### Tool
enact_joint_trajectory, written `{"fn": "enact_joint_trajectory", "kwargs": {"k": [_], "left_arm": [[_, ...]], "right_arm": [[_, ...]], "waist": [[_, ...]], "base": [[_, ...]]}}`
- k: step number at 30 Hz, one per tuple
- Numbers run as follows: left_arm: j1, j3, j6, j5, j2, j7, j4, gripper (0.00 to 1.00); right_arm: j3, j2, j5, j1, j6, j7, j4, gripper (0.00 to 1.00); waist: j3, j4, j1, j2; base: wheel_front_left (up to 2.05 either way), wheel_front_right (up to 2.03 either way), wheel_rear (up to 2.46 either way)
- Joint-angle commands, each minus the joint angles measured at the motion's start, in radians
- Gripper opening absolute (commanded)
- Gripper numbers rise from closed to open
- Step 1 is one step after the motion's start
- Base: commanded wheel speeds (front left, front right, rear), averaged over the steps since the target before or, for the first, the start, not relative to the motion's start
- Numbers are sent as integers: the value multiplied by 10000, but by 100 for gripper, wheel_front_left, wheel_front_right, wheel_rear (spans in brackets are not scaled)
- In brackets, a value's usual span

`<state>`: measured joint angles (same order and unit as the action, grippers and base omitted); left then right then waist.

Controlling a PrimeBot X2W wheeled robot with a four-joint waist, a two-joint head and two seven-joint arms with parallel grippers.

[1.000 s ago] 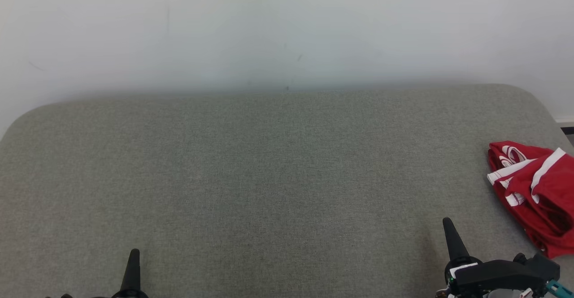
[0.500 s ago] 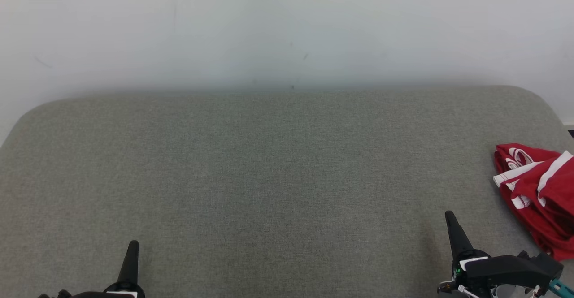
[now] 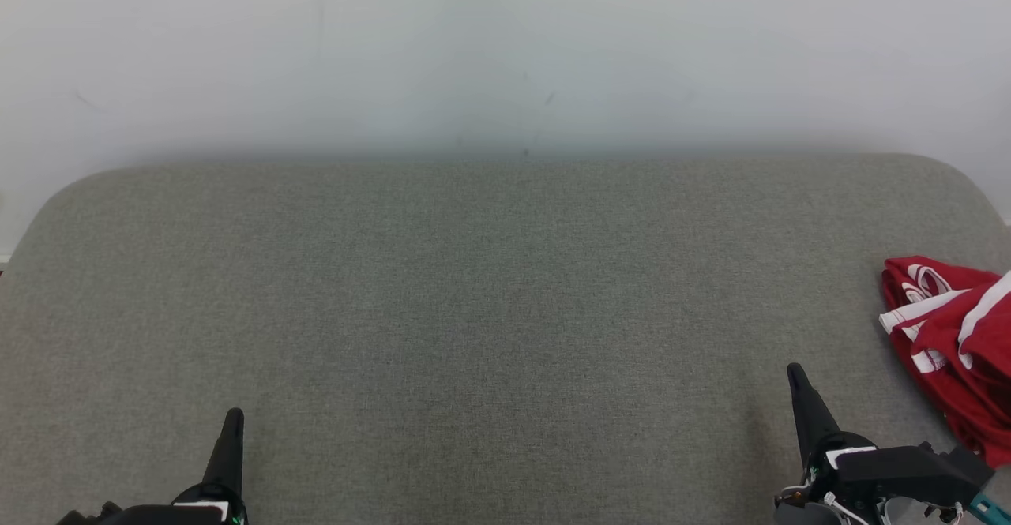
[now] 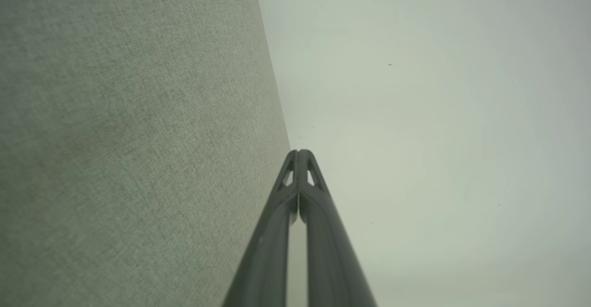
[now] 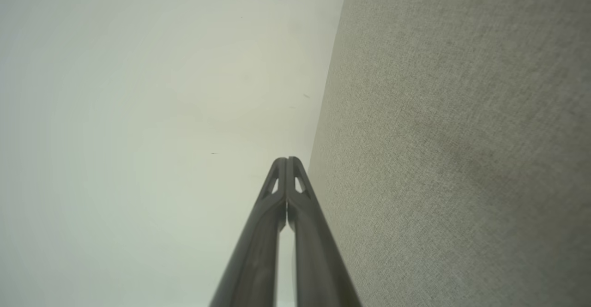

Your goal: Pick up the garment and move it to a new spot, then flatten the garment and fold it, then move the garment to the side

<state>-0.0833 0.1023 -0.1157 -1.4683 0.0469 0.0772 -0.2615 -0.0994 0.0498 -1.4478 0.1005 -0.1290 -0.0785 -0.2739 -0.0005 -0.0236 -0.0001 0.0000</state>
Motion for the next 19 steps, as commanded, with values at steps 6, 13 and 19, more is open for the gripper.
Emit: {"fn": "enact_joint_trajectory", "kwargs": {"k": [6, 13, 19], "left_arm": [[-199, 65, -91, -558, 51, 149, 113, 0], [-271, 105, -144, -1033, 54, 285, 146, 0], [-300, 137, -174, -1399, 55, 388, 183, 0]], "right_arm": [[-64, 5, -603, 98, -28, -137, 170, 0], [-113, 6, -1154, 108, -30, -266, 237, 0], [-157, 7, -1624, 120, -32, -374, 310, 0]], "waist": [[11, 71, 1, 0], [23, 151, 1, 0], [34, 219, 1, 0]], "base": [[0, 0, 0], [0, 0, 0], [0, 0, 0]]}}
